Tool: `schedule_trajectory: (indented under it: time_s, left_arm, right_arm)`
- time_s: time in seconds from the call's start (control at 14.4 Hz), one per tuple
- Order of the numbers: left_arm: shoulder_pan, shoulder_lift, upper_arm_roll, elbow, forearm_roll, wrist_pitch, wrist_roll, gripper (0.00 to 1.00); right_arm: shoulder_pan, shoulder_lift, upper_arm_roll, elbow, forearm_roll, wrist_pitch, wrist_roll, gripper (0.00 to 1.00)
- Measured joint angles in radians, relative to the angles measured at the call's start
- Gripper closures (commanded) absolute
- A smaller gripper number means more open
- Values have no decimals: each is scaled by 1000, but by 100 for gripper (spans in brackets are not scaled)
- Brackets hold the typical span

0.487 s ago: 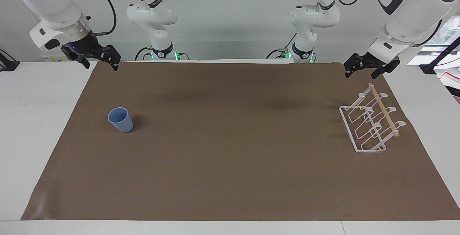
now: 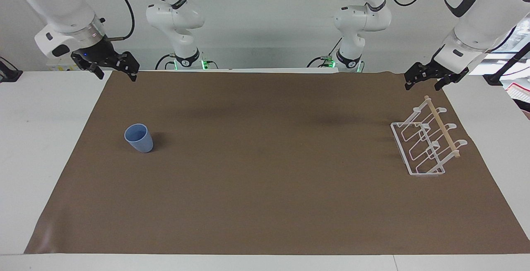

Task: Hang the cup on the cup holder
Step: 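Move the right gripper down to the light blue cup's rim, then close the right gripper on the blue cup's rim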

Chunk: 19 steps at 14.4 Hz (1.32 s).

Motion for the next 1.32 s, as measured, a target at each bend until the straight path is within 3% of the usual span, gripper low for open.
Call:
schedule_trajectory:
  time_s: [0.21, 0.49, 0.97, 1.32]
  left_arm:
    - [0, 0, 0, 0, 0, 0, 0, 0]
    - [0, 0, 0, 0, 0, 0, 0, 0]
    - [0, 0, 0, 0, 0, 0, 0, 0]
    - [0, 0, 0, 0, 0, 0, 0, 0]
  right_arm:
    - [-1, -7, 0, -1, 0, 8, -21, 1]
    - [-49, 4, -2, -60, 0, 126, -130, 1]
    - [-129, 62, -4, -389, 32, 542, -283, 1]
    - [-139, 103, -3, -444, 37, 593, -376, 6]
